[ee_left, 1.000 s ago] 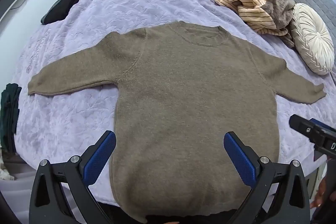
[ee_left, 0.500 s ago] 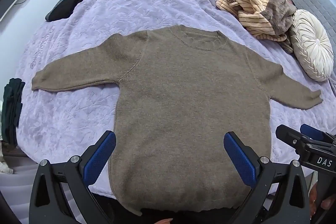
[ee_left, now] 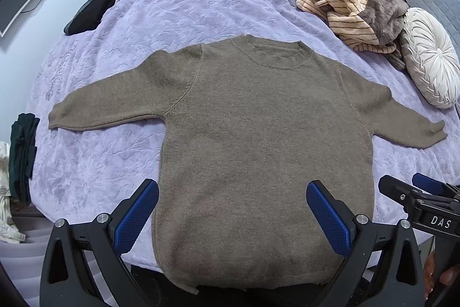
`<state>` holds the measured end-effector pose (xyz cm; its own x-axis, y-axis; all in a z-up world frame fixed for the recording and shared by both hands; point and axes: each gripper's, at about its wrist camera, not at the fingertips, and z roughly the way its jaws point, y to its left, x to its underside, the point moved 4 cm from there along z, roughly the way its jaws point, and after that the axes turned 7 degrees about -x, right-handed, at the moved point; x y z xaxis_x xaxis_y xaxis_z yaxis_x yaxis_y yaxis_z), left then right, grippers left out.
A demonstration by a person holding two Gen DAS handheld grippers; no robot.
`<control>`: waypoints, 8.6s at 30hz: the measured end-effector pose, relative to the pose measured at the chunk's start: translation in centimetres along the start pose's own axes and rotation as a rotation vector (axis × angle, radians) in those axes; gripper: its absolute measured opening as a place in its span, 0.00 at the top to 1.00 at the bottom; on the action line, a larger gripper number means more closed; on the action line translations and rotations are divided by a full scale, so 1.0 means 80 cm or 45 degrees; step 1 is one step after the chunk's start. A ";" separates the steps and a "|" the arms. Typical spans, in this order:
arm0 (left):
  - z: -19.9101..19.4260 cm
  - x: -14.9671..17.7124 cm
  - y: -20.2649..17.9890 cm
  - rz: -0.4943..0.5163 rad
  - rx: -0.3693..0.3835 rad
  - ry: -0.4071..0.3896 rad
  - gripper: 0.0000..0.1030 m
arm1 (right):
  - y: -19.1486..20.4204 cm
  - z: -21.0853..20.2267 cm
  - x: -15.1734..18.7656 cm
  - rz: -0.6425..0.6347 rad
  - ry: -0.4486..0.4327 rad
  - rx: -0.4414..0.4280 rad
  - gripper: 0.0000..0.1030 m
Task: Fold small clothes
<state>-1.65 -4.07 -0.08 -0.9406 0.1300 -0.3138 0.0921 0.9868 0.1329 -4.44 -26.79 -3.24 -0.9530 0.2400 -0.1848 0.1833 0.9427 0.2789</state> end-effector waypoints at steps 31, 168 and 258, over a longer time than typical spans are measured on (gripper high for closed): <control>0.020 -0.019 -0.018 0.030 0.012 0.083 0.00 | -0.009 0.021 -0.025 0.023 0.058 -0.016 0.00; 0.314 -0.083 0.443 -1.083 0.438 -0.163 0.68 | 0.229 0.160 -0.018 -0.124 0.257 -0.042 0.00; 0.311 -0.119 0.102 -0.306 -0.253 0.115 0.03 | -0.166 0.166 -0.167 0.563 -0.047 -0.347 0.81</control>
<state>16.22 5.17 -19.41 -0.9537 -0.1222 -0.2749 -0.1933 0.9490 0.2490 9.05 -39.40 -17.02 -0.7886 0.6143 -0.0259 0.4923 0.6561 0.5720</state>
